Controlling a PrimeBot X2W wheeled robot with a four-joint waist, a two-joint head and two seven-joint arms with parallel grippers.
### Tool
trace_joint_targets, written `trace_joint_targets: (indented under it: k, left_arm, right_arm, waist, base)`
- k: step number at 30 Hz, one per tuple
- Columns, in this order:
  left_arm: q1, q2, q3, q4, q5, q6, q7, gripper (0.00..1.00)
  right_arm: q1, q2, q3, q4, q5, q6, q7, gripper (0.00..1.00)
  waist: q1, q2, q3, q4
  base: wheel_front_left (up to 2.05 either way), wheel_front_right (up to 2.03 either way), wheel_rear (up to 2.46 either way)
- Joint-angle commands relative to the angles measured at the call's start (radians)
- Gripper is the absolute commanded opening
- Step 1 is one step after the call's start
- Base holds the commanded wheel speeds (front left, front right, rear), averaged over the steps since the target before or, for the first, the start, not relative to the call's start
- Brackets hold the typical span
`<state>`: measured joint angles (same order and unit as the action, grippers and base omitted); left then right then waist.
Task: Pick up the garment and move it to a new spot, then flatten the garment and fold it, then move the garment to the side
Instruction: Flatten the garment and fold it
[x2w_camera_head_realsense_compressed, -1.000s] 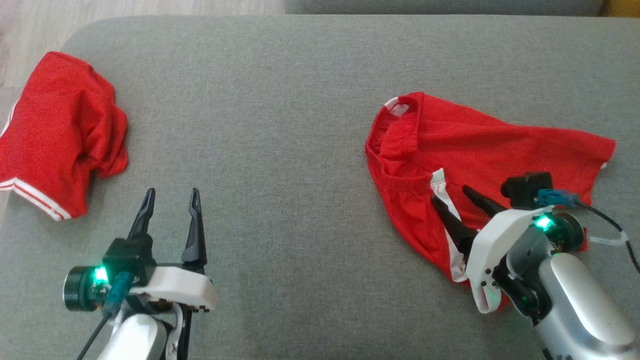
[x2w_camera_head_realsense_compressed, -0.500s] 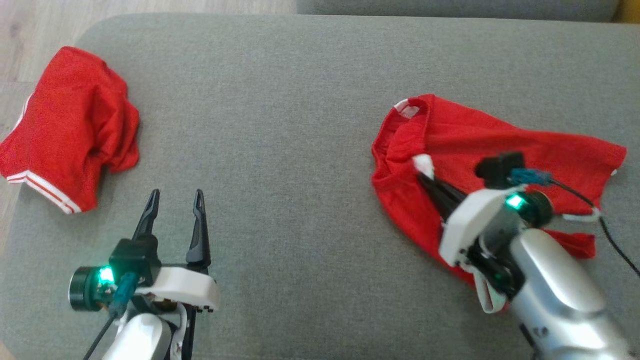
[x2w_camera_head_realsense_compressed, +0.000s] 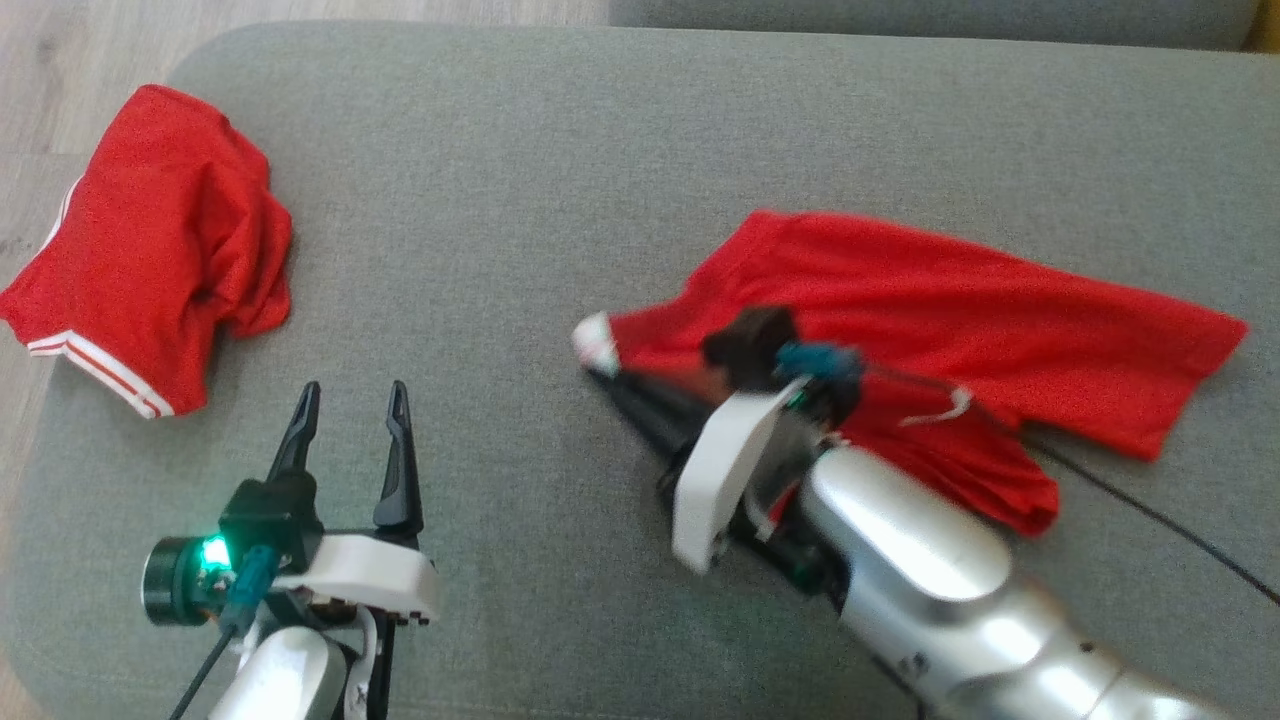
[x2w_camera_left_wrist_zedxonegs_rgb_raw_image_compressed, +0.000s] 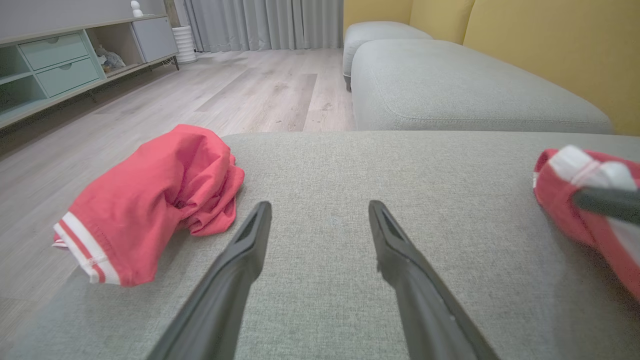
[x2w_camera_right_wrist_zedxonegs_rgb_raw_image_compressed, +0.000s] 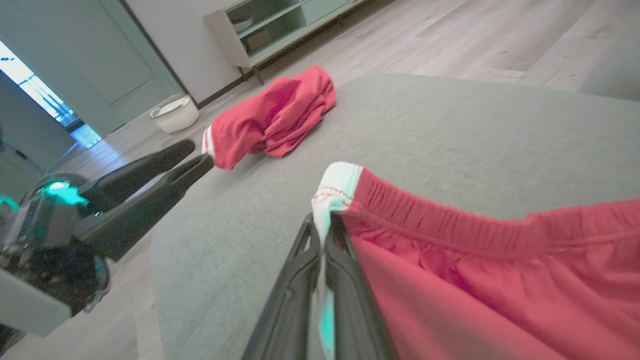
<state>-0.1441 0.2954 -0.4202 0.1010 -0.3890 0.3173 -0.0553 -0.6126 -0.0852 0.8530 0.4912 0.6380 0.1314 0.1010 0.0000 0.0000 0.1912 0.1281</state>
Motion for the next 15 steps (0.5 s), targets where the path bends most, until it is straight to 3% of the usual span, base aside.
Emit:
trace_joint_targets:
  k: [1,2,3,9,15]
  left_arm:
    - [-0.052,0.009,0.032,-0.022,-0.004,0.007,-0.012,1.00]
    - [-0.052,0.009,0.031,-0.021,-0.004,0.008,-0.012,1.00]
    - [-0.052,0.008,0.031,-0.020,-0.005,0.008,-0.013,1.00]
    - [-0.047,0.008,0.031,-0.014,-0.012,0.010,-0.018,1.00]
    - [-0.033,0.019,0.037,-0.012,-0.018,0.015,-0.020,1.00]
  right_arm:
    - [-0.017,0.031,0.065,-0.024,0.029,-0.001,-0.022,0.00]
    - [-0.015,0.032,0.104,-0.020,0.043,-0.001,-0.025,0.31]
    - [-0.013,0.033,0.139,-0.015,0.060,-0.001,-0.026,1.00]
    - [-0.024,0.034,0.204,0.021,0.117,-0.001,-0.121,1.00]
    - [-0.023,-0.041,0.117,-0.031,0.101,-0.001,-0.271,1.00]
  waist:
    - [0.0000,0.0000,0.000,0.001]
    - [0.0000,0.0000,-0.001,0.000]
    - [0.0000,0.0000,-0.001,-0.001]
    - [0.0000,0.0000,-0.006,-0.017]
    - [0.0000,0.0000,-0.025,-0.046]
  base:
    - [0.00,0.00,0.00]
    - [0.00,0.00,0.00]
    - [0.00,0.00,0.00]
    - [0.00,0.00,0.00]
    - [0.00,0.00,0.00]
